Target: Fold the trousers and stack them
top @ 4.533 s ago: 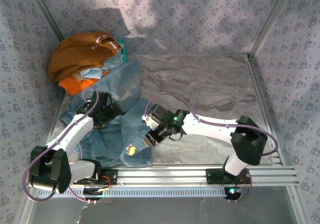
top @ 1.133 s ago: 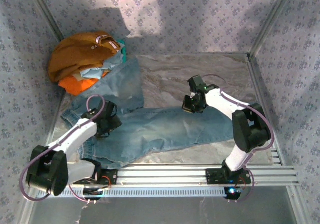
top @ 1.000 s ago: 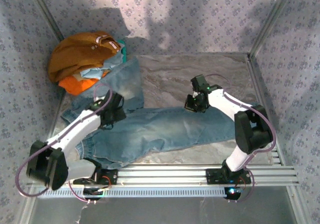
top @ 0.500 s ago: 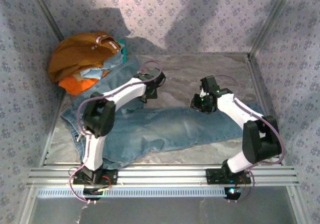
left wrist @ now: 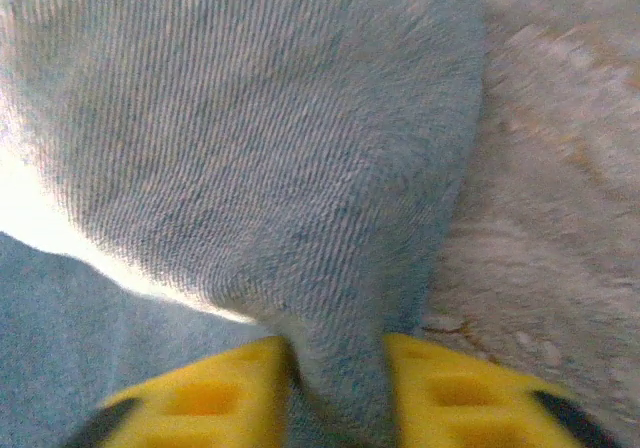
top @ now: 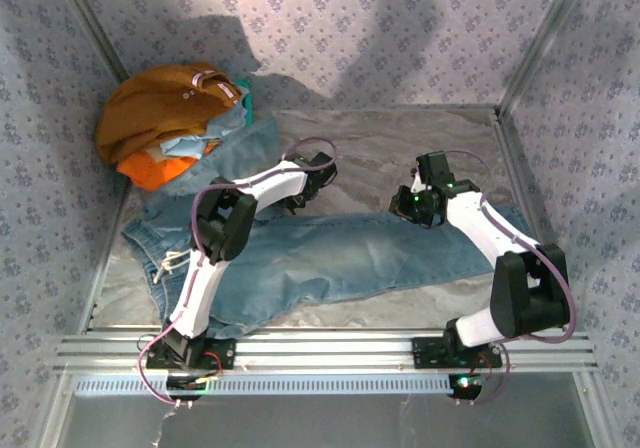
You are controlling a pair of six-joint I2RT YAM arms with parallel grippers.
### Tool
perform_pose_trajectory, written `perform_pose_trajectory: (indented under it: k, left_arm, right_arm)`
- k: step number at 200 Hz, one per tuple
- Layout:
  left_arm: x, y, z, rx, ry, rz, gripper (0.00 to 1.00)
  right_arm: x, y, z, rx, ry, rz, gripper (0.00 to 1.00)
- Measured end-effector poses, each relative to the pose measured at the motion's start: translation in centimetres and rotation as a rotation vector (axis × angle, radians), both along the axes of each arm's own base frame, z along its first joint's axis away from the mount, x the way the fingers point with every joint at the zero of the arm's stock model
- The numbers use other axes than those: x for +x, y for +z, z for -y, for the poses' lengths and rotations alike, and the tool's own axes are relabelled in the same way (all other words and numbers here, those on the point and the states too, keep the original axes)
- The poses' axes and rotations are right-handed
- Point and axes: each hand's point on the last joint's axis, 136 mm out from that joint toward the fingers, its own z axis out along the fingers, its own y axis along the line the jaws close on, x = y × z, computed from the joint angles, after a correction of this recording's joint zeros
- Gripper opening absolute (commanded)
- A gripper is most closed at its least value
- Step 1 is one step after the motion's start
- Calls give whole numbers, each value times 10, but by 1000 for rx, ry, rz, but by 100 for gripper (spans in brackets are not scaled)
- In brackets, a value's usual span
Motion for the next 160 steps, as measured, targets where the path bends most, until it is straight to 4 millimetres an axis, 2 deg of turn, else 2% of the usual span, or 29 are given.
perform_pose_trajectory:
  k: [5, 18, 37, 67, 86, 101, 116, 131, 145, 160]
  left_arm:
    - [-2, -1, -2, 11, -11, -10, 0]
    - [-4, 0, -4, 20, -32, -21, 0]
    - [-3, 19, 3, 2, -79, 1, 0]
    - [-8, 78, 19, -102, -189, 104, 0]
    - [-25, 123, 27, -241, -272, 194, 0]
    - [-44, 153, 27, -364, -330, 272, 0]
    - [-70, 177, 15, -481, -371, 369, 0]
    - [-94, 187, -8, -566, -368, 448, 0]
    - [-109, 186, -38, -621, -307, 505, 0]
    - [-118, 172, -75, -651, -197, 546, 0]
  right_arm:
    - [0, 0, 0, 1, 0, 1, 19]
    - [-1, 2, 0, 2, 1, 6, 18]
    - [-2, 7, 0, 5, 0, 21, 18]
    - [-4, 13, -5, 9, 14, 37, 17]
    - [-7, 13, -13, 8, 37, 37, 17]
    - [-10, 12, -21, 5, 57, 36, 17]
    - [-12, 13, -29, 1, 79, 38, 18]
    - [-10, 16, -40, -3, 101, 45, 20]
    - [-8, 19, -53, -7, 128, 53, 25]
    - [-4, 19, -70, -11, 160, 58, 33]
